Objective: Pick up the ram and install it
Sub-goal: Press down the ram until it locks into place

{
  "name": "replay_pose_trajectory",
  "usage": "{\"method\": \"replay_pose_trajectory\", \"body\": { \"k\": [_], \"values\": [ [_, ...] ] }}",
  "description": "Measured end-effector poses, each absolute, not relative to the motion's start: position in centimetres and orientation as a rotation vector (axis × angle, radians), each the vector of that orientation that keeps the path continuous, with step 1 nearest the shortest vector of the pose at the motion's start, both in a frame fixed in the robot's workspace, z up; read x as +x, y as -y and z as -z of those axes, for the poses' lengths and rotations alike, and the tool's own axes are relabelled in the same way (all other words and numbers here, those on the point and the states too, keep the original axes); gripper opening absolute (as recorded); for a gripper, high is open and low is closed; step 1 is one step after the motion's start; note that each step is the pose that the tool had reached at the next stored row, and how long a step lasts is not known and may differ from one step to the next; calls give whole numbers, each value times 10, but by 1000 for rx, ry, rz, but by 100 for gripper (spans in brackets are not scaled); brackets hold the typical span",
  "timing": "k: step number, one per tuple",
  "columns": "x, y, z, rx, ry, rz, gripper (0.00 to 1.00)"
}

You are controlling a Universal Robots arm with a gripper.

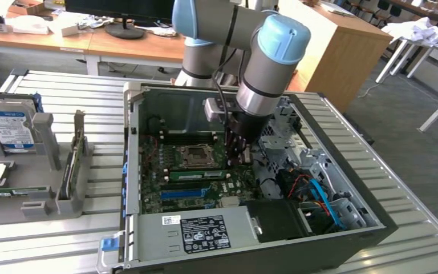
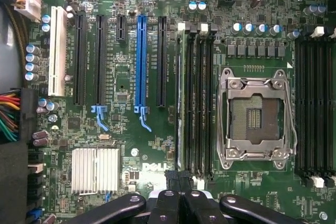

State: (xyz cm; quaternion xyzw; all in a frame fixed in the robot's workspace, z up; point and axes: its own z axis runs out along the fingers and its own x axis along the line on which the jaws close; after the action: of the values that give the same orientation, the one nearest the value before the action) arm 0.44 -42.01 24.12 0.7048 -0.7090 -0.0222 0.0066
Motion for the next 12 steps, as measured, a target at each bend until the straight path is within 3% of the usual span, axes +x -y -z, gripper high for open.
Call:
{"method": "replay_pose_trajectory", "body": {
  "k": [12],
  "values": [
    [4,416,-239,2205,2219,69,11]
  ]
}}
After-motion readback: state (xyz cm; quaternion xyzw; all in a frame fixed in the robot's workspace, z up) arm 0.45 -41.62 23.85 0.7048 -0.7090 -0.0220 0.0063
